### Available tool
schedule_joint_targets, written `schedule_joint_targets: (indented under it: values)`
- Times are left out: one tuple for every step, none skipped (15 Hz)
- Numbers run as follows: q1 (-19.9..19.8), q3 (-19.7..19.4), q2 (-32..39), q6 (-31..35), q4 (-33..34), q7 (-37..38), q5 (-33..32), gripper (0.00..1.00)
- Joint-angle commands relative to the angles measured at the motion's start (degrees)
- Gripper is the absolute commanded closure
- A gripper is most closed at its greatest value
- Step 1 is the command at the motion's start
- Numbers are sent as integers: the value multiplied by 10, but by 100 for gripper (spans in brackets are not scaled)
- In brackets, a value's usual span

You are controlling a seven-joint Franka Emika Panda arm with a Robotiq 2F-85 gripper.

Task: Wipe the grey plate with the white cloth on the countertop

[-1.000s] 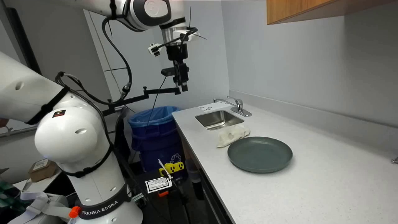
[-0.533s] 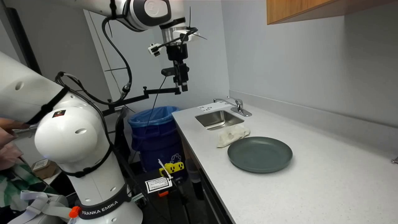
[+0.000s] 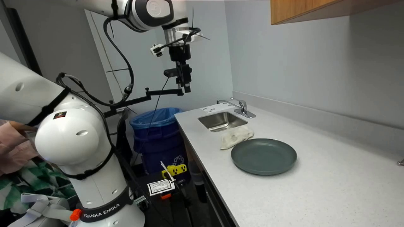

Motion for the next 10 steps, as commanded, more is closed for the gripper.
schedule_joint_targets:
  values:
    - [-4, 3, 0, -2, 1, -2, 2, 0]
    - [-4, 3, 0, -2, 1, -2, 2, 0]
    - [-4, 3, 0, -2, 1, -2, 2, 0]
    - [-4, 3, 0, -2, 1, -2, 2, 0]
    - [-4, 3, 0, -2, 1, -2, 2, 0]
    - [-4, 3, 0, -2, 1, -2, 2, 0]
    - [-4, 3, 0, -2, 1, -2, 2, 0]
    - [-4, 3, 4, 0, 3, -4, 1, 0]
    - [-4, 4, 10, 6, 4, -11, -3, 0]
    - [-6, 6, 15, 10, 3, -14, -11, 0]
